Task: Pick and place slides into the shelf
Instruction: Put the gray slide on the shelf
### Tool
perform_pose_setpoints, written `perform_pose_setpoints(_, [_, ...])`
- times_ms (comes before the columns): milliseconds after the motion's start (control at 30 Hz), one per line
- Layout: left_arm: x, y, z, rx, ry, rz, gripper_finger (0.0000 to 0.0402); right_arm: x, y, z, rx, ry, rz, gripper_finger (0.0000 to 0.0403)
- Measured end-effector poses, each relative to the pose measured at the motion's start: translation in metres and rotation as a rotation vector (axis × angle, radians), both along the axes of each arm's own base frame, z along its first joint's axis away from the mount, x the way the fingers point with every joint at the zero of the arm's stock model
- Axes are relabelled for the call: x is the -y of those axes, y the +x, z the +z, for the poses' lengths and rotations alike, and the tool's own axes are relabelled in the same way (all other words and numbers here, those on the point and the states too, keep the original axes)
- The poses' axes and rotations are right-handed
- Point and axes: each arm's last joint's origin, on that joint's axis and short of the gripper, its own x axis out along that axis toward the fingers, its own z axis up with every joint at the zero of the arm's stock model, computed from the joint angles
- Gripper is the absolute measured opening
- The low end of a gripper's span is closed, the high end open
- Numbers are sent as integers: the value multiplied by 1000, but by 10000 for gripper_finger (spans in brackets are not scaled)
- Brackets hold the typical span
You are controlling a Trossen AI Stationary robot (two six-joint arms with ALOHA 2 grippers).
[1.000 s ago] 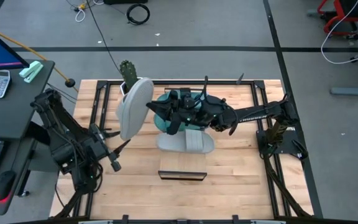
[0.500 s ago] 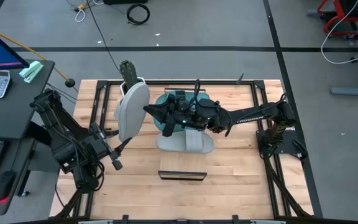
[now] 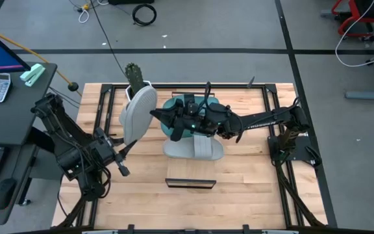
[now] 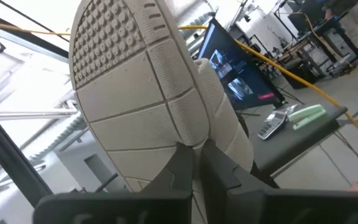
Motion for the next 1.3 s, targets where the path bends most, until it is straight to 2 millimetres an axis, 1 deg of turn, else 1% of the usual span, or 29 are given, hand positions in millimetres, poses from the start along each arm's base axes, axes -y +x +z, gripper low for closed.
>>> perform_pose_setpoints(67, [0,0,0,2,-2,0,74,0,0,0,4,24,10,13])
perform_pose_setpoints(133, [0,0,0,5,-5,0,74,0,0,0,6,36,17,24])
perform_pose_setpoints(233, [0,0,0,4,1,2,74,-2,-1,2,21,38,32,56])
perform_pose_setpoints(400, [1,-1,1,0,18,1,74,-4,-8,10,24,18,66,108])
perform_pose_setpoints(567, [2,-2,1,-12,25,-11,73,-3,-23,26,8,-5,67,144])
perform_pose_setpoints(700, [2,-2,0,-21,19,-17,73,-1,-41,38,-71,-44,53,168])
perform_pose_setpoints(767, [3,-3,0,-21,18,-22,73,0,-54,45,-135,-61,52,180])
perform_pose_setpoints(833, [4,-4,0,-35,16,-41,73,0,-75,54,-218,-86,44,189])
perform_pose_setpoints(967, [7,-6,-2,-101,10,-93,73,-3,-126,75,-323,-93,-57,199])
perform_pose_setpoints(1133, [9,-4,-3,-188,13,-140,73,-9,-187,96,-362,-85,-162,200])
perform_pose_setpoints(1233, [8,1,-4,-254,6,-168,73,-13,-217,102,-387,-83,-197,199])
perform_pose_setpoints(1300, [7,5,-4,-289,12,-184,73,-14,-233,100,-426,-73,-203,197])
